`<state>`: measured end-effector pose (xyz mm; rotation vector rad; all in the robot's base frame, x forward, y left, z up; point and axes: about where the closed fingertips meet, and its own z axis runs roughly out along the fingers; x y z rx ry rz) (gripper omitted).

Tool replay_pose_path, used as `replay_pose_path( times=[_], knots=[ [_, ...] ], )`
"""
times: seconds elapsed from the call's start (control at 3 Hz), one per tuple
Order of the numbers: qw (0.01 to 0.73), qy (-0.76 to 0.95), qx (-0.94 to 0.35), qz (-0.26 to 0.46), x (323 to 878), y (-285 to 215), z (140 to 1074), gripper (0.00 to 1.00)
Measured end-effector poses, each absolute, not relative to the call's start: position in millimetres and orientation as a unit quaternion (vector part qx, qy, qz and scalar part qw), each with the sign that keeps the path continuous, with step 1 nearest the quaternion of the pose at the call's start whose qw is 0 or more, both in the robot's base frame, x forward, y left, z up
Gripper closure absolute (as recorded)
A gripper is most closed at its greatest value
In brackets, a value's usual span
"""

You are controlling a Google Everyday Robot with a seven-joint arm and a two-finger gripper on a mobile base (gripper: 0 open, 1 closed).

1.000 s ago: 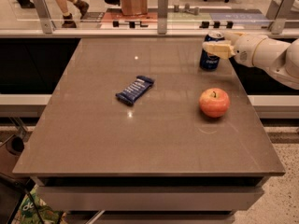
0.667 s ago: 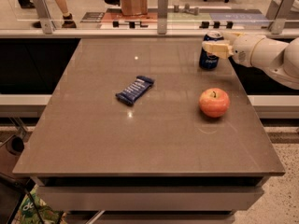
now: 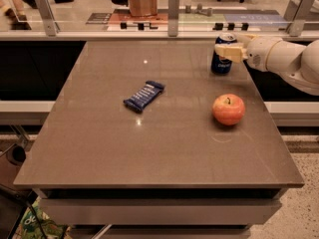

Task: Pick pepsi can

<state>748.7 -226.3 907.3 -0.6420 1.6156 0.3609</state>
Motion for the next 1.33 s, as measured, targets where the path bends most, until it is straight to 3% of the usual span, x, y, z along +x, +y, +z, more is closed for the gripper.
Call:
replay_pose_path(
  times=[1.33],
  knots=[
    [0.665, 0.668, -0.306, 0.135, 764.5, -218.8, 976.9, 1.0]
  ],
)
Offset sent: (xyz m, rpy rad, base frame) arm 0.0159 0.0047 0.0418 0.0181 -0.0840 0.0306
